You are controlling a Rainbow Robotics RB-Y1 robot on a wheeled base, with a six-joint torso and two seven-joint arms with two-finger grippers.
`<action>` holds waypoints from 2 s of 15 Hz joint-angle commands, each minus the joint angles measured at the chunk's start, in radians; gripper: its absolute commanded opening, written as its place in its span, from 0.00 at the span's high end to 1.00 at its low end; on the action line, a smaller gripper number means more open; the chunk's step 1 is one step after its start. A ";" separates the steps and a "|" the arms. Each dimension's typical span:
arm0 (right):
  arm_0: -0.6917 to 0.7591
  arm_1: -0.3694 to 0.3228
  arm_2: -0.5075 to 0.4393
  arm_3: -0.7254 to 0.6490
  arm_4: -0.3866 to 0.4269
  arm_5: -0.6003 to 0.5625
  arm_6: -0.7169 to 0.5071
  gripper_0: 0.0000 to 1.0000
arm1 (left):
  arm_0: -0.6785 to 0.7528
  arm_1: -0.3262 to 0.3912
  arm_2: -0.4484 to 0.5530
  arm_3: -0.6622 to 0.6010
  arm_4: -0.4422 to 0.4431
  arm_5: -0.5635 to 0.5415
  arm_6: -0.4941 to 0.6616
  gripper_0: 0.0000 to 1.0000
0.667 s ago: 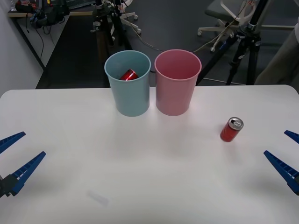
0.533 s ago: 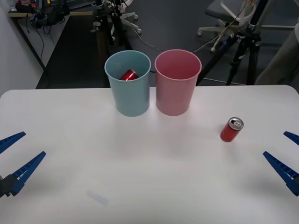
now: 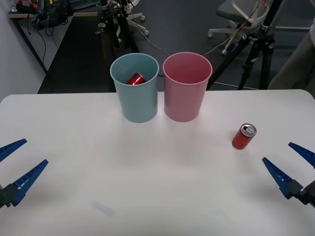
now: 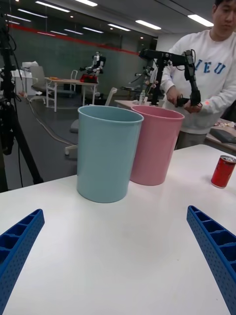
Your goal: Grasp the object on the table and drop it into the matching bin: aluminum can to the light blue bin, PET bottle to the pink bin.
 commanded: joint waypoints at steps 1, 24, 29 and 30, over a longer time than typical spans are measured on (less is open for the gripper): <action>0.000 0.026 0.057 0.000 0.024 0.139 0.068 0.00 | 0.000 0.000 0.000 0.000 0.000 0.000 0.000 0.00; -0.299 0.117 0.292 0.379 -0.248 0.511 0.619 0.00 | 0.000 0.000 0.000 0.000 0.000 0.000 0.000 0.00; -0.396 0.120 0.293 0.482 -0.249 0.511 0.628 0.00 | 0.000 0.000 0.000 0.000 0.000 0.000 0.000 0.00; -0.411 0.120 0.292 0.502 -0.248 0.511 0.628 0.00 | 0.000 0.000 0.000 0.000 0.000 0.000 0.000 0.00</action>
